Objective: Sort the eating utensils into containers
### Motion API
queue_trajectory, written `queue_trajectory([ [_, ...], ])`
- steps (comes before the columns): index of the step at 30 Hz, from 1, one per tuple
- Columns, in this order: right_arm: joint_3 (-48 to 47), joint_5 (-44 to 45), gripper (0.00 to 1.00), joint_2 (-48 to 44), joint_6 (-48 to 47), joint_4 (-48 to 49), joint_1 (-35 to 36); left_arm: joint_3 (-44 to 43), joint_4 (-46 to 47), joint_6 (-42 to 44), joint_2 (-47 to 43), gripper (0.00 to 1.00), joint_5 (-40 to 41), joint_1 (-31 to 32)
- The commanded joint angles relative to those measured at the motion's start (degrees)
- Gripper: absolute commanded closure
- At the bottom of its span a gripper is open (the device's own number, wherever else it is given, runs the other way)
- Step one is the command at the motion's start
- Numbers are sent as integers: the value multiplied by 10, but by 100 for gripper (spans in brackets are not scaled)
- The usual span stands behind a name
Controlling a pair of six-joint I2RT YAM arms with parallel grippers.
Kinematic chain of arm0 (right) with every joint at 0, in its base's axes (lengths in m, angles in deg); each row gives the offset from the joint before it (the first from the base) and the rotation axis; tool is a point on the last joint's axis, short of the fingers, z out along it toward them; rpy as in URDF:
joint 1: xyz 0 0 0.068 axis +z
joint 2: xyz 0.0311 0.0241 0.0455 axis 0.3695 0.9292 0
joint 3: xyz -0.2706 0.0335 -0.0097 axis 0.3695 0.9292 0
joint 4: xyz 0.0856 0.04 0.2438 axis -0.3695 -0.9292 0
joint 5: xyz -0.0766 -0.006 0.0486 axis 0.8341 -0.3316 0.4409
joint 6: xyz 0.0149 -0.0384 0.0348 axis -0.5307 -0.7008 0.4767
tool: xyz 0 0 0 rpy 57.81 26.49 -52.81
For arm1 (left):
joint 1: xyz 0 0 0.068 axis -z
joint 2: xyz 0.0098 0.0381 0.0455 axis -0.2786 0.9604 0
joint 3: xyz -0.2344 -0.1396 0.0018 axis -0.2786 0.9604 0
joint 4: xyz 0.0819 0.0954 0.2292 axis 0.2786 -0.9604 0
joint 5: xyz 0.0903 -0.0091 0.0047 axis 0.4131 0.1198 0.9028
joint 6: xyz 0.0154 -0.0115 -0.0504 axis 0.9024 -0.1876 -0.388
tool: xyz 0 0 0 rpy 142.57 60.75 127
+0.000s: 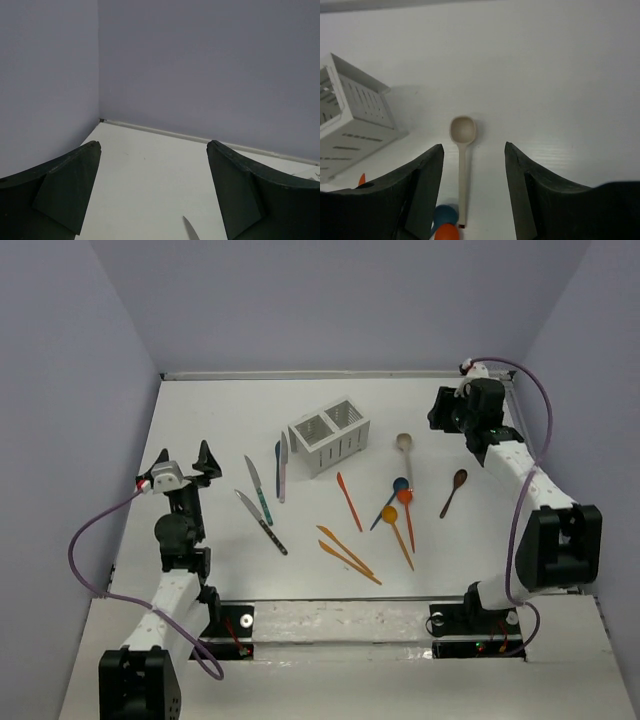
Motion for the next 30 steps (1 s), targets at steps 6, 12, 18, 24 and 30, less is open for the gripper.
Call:
queue_trajectory([
  [6,-136,-36,42,173,0,-185,35,-222,-192,-21,138,1,-2,-44],
  [12,-171,-14,42,248,7,-218,63,-314,-358,-7,195,1,-74,-57],
  [18,-181,0,46,304,16,-223,73,-392,-555,32,262,1,-120,-59],
  [24,-183,22,57,343,27,-226,79,-381,-582,66,254,1,-117,-62],
  [30,-191,42,100,356,26,-225,79,-370,-600,62,246,1,-74,-62],
])
